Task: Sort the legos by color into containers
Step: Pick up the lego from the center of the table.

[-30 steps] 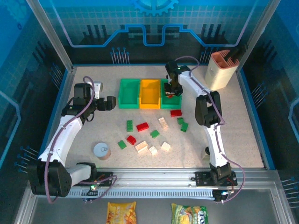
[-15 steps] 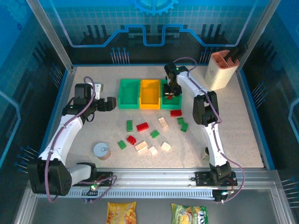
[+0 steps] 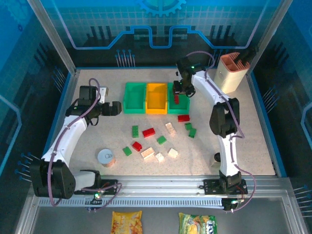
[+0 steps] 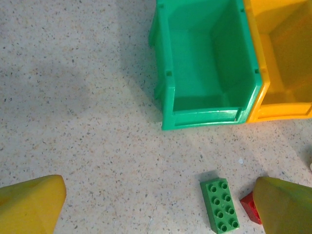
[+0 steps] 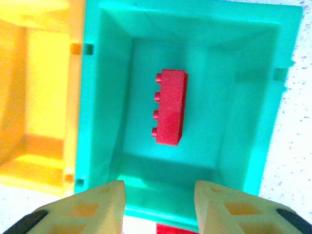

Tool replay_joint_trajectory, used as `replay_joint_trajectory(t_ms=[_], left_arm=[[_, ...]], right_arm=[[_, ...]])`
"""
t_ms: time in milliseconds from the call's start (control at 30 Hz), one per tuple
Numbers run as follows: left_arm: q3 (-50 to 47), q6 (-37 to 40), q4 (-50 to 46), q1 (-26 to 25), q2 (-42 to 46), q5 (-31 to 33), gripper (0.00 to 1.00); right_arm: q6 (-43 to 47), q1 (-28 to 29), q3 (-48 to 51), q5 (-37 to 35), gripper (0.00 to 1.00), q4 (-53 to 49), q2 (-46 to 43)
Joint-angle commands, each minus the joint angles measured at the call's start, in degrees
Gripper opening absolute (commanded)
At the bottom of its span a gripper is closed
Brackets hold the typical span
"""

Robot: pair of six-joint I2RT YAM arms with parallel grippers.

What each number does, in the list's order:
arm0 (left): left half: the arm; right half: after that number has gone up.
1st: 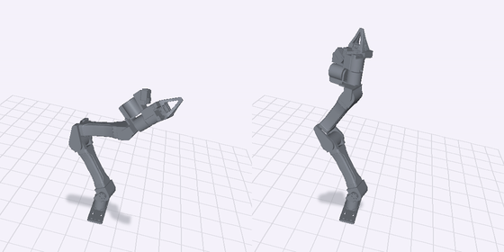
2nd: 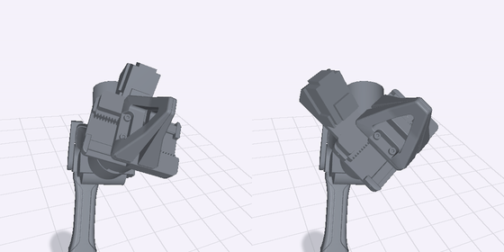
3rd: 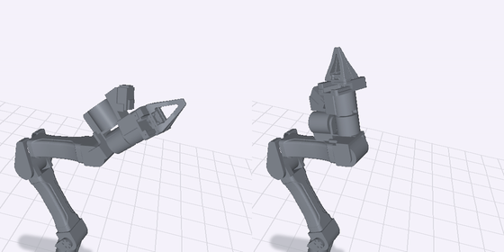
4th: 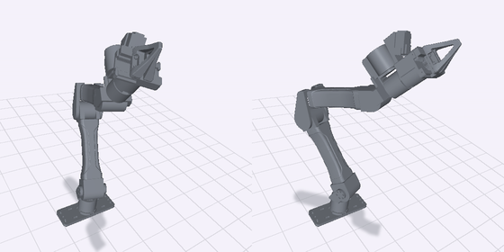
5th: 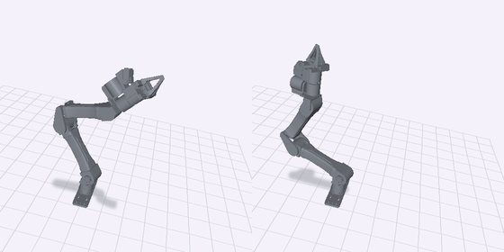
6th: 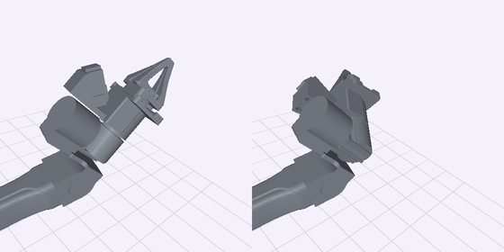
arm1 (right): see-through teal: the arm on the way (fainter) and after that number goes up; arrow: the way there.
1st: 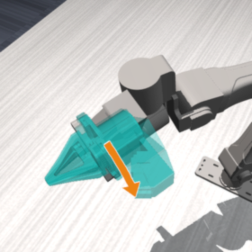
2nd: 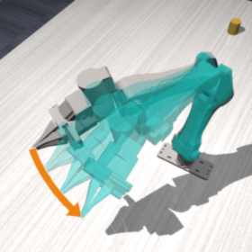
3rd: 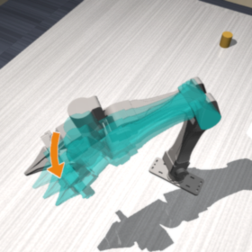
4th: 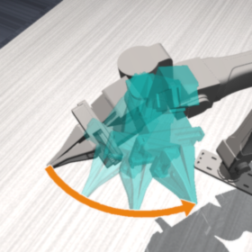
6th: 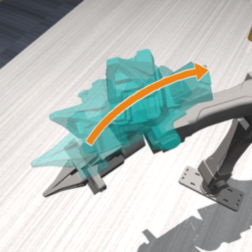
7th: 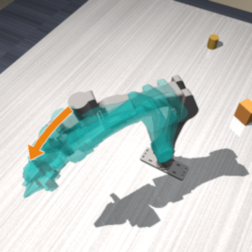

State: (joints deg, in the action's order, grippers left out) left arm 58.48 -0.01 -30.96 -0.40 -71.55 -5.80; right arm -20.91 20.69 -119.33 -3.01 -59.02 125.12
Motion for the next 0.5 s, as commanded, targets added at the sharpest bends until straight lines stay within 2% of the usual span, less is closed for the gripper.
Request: replay_joint_trajectory(t_ms=[0,233,300,467], left_arm=[[3.4,0.0,-5.1,-0.5,-1.6,-0.6,0.99],[6.1,-3.7,-9.9,-4.8,-4.6,3.4,0.98],[7.4,-6.2,-11.9,-6.5,-6.2,5.6,0.97],[8.9,-12.2,-14.5,-10.5,-9.8,6.2,0.92]], right_arm=[[-0.4,0.7,4.9,-0.2,0.43,1.7,-5.1],[-0.5,0.9,16.4,2.0,0.43,6.4,-12.8],[-0.8,0.8,19.4,2.4,0.43,7.6,-14.9],[-0.9,0.8,25.6,3.0,0.43,9.9,-18.8]])
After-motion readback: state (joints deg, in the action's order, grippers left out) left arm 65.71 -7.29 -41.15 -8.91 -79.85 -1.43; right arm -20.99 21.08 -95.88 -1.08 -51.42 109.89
